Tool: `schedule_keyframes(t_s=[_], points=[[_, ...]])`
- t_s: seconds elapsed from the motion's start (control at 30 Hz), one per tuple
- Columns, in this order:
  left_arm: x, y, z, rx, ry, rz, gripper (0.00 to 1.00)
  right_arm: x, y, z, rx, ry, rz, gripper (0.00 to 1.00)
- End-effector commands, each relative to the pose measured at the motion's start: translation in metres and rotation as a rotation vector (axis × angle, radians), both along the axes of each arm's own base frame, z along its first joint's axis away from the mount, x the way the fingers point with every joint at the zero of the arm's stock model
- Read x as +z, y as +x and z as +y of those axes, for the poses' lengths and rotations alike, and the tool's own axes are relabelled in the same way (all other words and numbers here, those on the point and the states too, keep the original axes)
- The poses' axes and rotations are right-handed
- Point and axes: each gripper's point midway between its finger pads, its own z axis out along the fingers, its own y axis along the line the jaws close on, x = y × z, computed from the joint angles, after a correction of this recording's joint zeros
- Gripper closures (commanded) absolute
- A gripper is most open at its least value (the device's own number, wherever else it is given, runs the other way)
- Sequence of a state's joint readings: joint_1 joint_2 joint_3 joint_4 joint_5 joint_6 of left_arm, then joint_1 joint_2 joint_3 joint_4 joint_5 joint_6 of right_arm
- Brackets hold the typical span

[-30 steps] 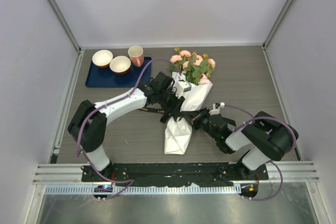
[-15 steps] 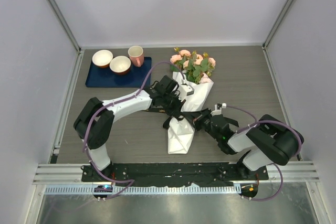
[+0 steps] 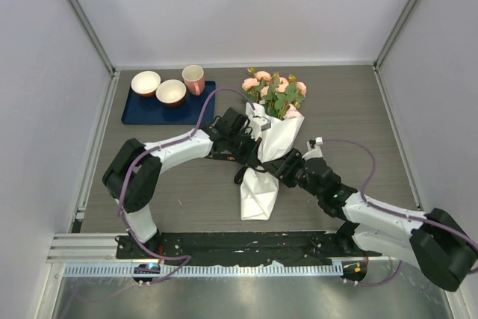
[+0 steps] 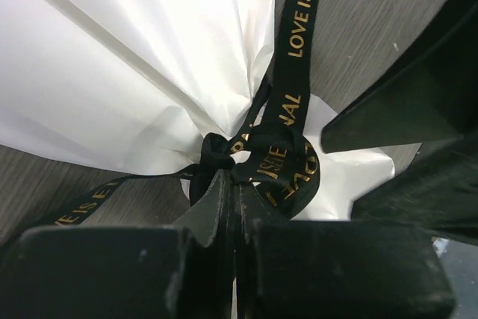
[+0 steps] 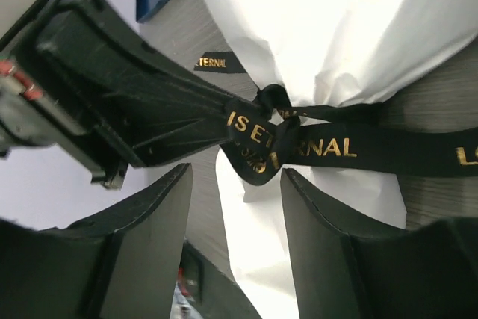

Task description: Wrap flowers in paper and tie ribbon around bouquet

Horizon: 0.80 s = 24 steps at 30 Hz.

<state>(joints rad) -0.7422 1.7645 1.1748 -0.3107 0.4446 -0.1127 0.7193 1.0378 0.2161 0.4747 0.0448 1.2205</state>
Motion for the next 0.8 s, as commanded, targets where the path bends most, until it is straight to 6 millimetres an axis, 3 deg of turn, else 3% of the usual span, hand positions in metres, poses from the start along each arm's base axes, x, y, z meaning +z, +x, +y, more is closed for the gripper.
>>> schedule_keyframes(t_s=[0.0,0.13,0.23,0.27,0.37,0.6,0.77], points=[[0.033,-0.001,-0.013,0.006,-0.136,0.037,1.00,0.000,-0.012,-0.023,0.182,-0.397,-0.142,0.42],[0.036,-0.006,-0.017,-0.013,-0.165,0.087,1.00,0.031,0.002,-0.031,0.280,-0.585,-0.352,0.43],[0.035,-0.009,-0.017,-0.030,-0.168,0.117,1.00,0.033,0.019,-0.024,0.385,-0.704,-0.432,0.48],[0.034,-0.009,-0.016,-0.029,-0.167,0.128,1.00,0.044,0.028,-0.017,0.406,-0.638,-0.480,0.52],[0.035,-0.008,-0.015,-0.032,-0.174,0.134,1.00,0.040,0.040,-0.007,0.434,-0.633,-0.491,0.53],[0.035,-0.005,-0.017,-0.037,-0.180,0.143,1.00,0.029,0.033,0.011,0.543,-0.580,-0.494,0.58],[0.032,-0.004,-0.018,-0.036,-0.172,0.150,1.00,0.037,0.035,0.005,0.469,-0.561,-0.503,0.51]])
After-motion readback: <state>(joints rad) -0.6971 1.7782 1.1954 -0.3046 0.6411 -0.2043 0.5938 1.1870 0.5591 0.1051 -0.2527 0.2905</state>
